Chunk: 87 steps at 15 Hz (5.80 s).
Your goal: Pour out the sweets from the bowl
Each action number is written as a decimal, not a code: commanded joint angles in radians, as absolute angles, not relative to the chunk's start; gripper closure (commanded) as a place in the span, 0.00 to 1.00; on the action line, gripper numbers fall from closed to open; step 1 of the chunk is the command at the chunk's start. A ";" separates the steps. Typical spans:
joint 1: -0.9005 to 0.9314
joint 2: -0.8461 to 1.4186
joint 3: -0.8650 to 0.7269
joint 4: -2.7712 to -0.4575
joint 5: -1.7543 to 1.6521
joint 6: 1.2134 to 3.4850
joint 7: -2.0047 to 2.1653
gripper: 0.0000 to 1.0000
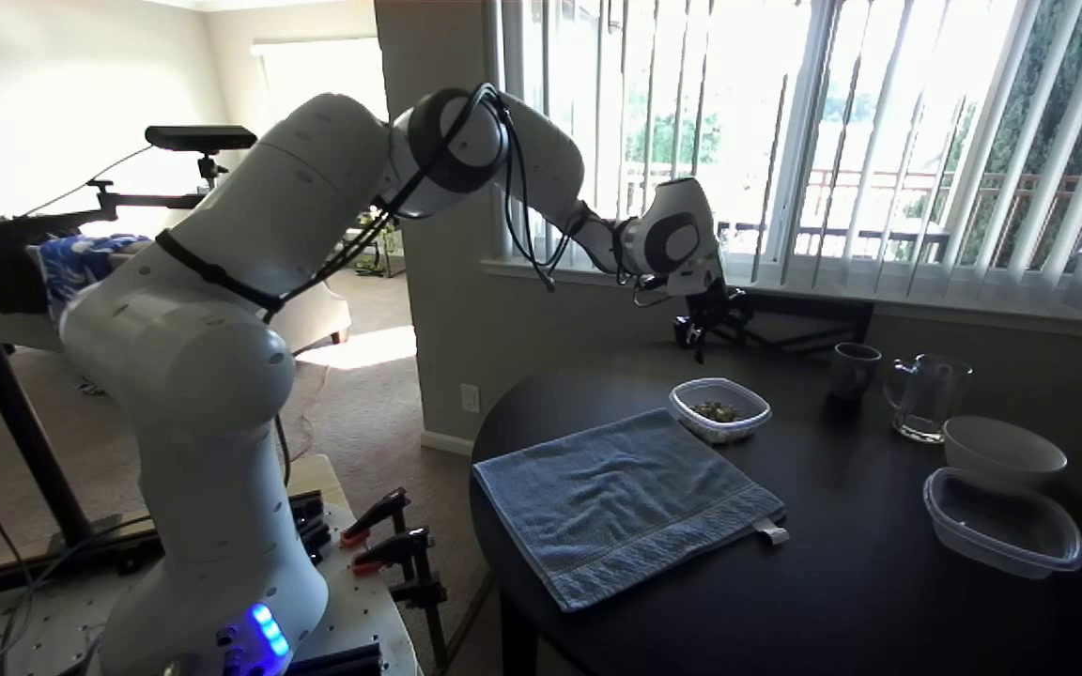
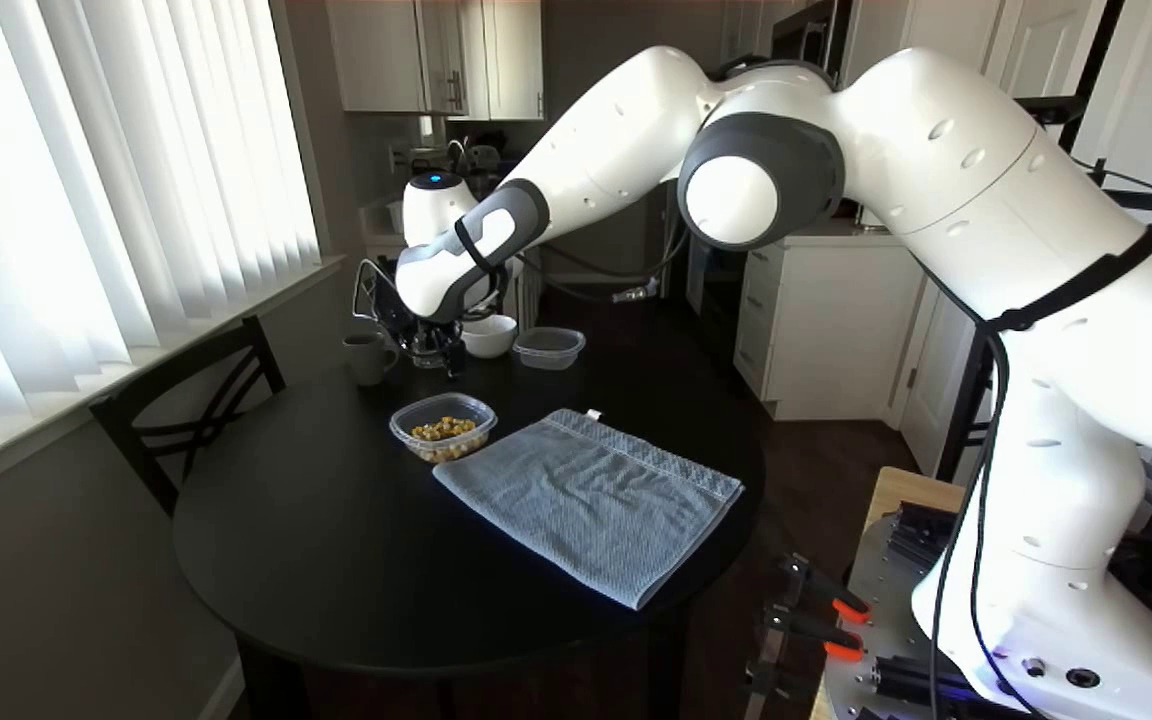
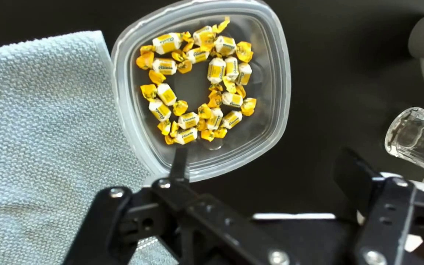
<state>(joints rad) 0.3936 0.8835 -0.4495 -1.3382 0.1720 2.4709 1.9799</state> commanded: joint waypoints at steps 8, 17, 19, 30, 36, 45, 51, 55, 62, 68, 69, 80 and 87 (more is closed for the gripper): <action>0.237 0.886 -0.206 -1.254 0.075 2.122 2.000 0.00; 0.124 1.005 -0.101 -1.078 0.104 2.026 1.986 0.00; 0.096 1.070 -0.089 -1.017 0.115 2.034 1.986 0.00; 0.040 1.239 -0.057 -0.803 0.125 1.980 1.986 0.32; 0.041 1.271 -0.059 -0.743 0.126 1.948 1.991 0.72; 0.045 1.258 -0.068 -0.723 0.121 1.959 2.001 0.99; 0.060 1.215 -0.116 -0.749 0.092 1.930 2.033 0.99; 0.082 1.151 -0.188 -0.823 0.044 1.760 2.055 0.99; 0.200 0.975 -0.288 -1.087 -0.086 1.655 2.028 0.99; 0.246 0.836 -0.256 -1.343 -0.188 1.592 2.043 0.99; 0.246 0.810 -0.247 -1.389 -0.205 1.593 2.040 0.99; 0.253 0.624 -0.171 -1.670 -0.358 1.436 2.064 0.99; 0.242 0.656 -0.096 -1.595 -0.358 1.144 2.029 0.99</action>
